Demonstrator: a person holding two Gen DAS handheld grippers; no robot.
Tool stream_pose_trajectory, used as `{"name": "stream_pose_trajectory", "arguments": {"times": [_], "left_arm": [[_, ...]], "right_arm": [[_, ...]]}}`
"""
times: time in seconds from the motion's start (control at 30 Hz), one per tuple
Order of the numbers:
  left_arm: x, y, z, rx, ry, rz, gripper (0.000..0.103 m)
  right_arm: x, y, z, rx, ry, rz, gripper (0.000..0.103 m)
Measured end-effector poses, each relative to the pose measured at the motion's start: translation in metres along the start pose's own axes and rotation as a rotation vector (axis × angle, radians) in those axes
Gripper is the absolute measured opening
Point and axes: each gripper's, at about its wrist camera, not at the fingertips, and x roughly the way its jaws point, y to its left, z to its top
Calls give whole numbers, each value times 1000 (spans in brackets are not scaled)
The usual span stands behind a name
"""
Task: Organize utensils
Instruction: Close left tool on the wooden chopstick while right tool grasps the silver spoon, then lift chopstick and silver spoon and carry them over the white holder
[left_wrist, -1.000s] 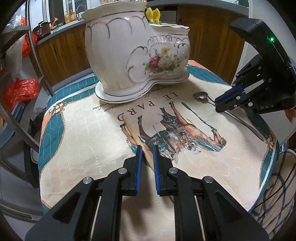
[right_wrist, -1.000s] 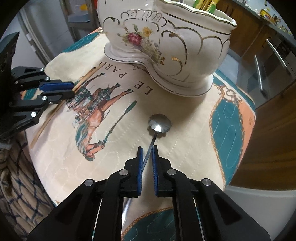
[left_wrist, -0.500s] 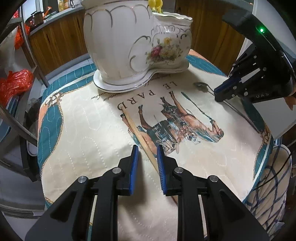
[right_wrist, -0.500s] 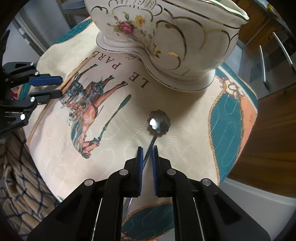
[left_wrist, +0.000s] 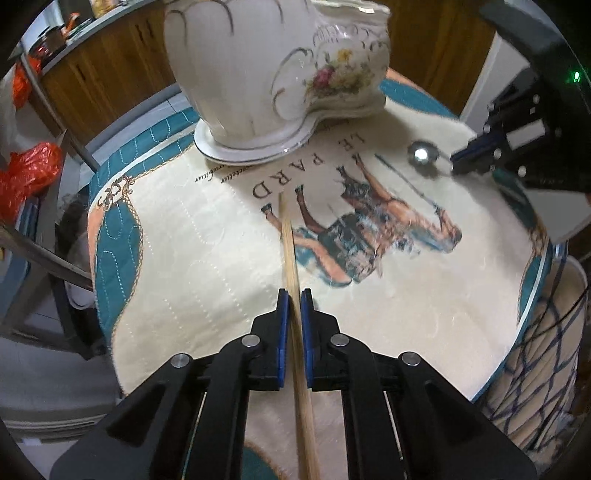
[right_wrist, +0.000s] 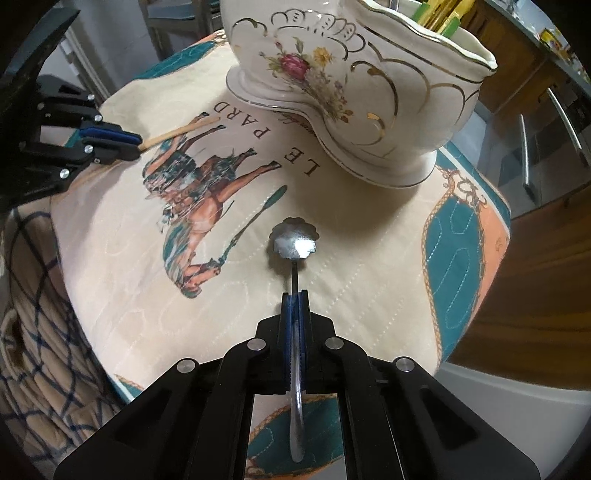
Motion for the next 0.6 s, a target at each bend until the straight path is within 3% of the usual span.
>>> {"name": "stream_pose_trajectory", "arguments": {"times": [0.17, 0.3, 0.6], "left_arm": [[2, -4, 3, 31, 35, 51, 7], [1, -9, 2, 32, 12, 82, 6], [-54, -2, -9, -67, -217, 78, 6]], "right_arm": [[-20, 10, -2, 1, -68, 15, 4], [-40, 10, -7, 24, -159, 46, 4], [-70, -16, -26, 133, -398, 145, 4]]}}
